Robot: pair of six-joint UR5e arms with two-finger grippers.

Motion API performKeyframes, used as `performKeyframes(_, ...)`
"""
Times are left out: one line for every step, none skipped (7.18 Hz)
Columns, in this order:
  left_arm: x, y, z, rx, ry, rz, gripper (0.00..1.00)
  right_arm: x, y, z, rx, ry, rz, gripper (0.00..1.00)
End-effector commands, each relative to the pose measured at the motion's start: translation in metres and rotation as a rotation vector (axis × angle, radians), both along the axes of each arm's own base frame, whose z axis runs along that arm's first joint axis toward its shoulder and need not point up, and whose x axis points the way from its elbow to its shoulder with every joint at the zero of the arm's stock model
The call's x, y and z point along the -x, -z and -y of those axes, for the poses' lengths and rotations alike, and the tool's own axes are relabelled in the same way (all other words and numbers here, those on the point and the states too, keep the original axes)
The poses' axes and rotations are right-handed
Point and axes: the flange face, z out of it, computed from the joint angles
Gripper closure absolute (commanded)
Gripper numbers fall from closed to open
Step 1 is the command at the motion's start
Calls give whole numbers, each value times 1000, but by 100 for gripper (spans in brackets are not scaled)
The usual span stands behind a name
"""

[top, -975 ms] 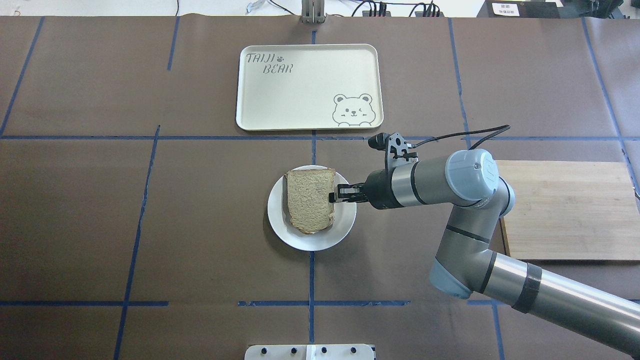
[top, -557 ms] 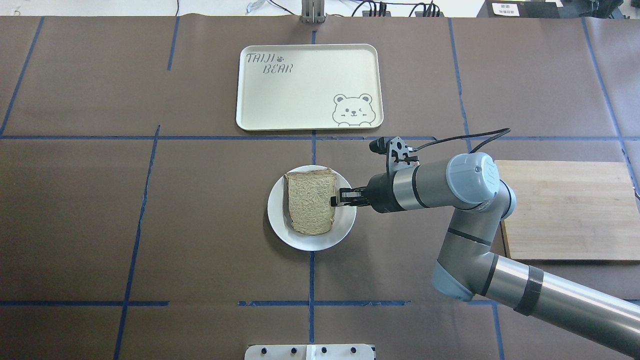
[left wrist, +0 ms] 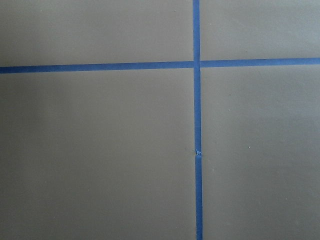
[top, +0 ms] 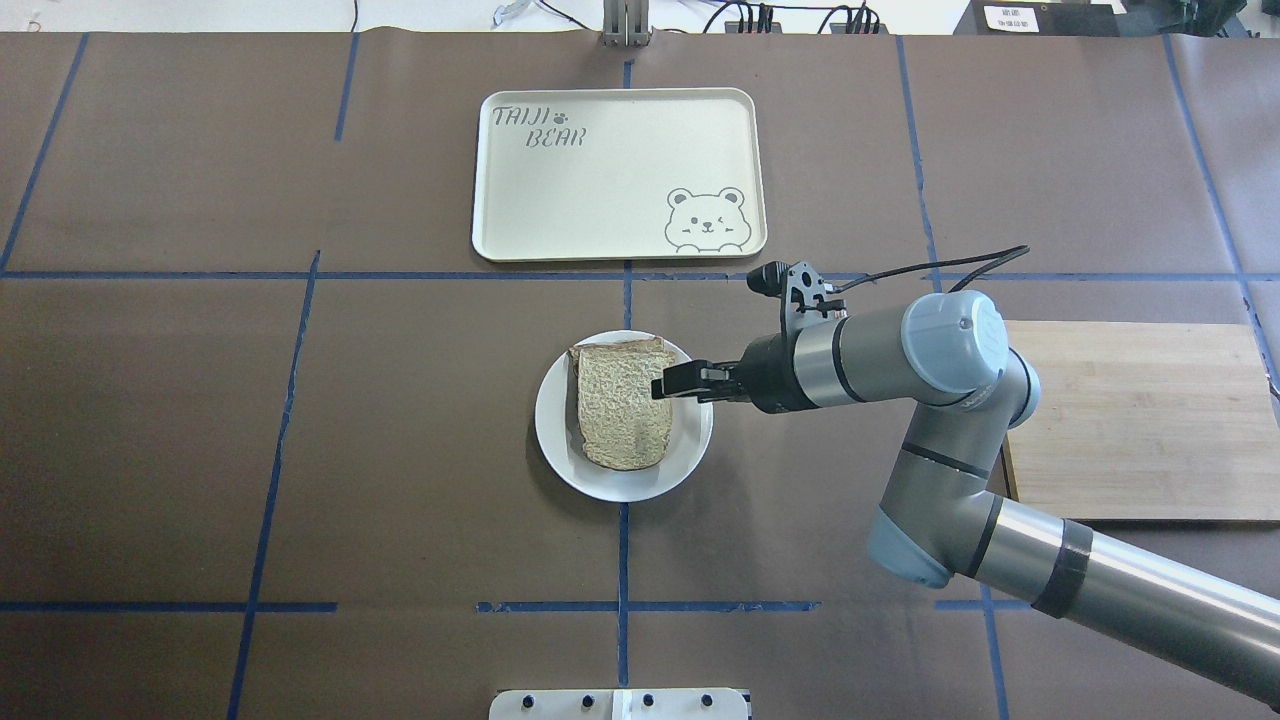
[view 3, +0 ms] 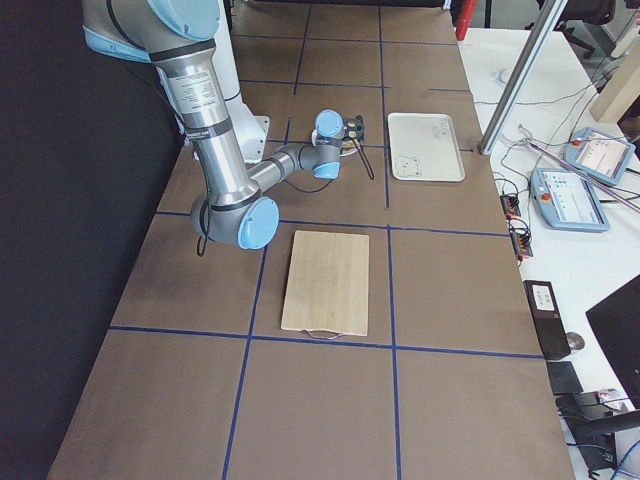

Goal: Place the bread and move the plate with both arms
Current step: 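Raise the right gripper away from the plate while the left arm reaches in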

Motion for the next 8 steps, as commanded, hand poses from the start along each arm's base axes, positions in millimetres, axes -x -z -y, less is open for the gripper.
performKeyframes(-1,34,5,-14,62,0,0,-49,-5,48,40,13,-43,0)
performKeyframes(-10,58,8,-26,86,-3,0,-73,-10,71,53,-14,-71,0)
performKeyframes(-37,80,12,-67,48,-9,0,-90,-19,91,42,-40,-139,0)
performKeyframes(-67,106,15,-93,54,-21,0,-103,-29,109,20,-49,-229,0)
performKeyframes(-91,128,22,-116,103,-53,0,-122,-40,123,-2,-46,-290,0)
performKeyframes(-117,143,23,-131,143,-103,0,-144,-53,138,-8,-28,-345,0)
performKeyframes(-148,157,22,-129,194,-170,0,-166,-69,149,-1,-22,-394,0)
performKeyframes(-176,170,17,-125,218,-230,0,-181,-80,159,15,-19,-457,0)
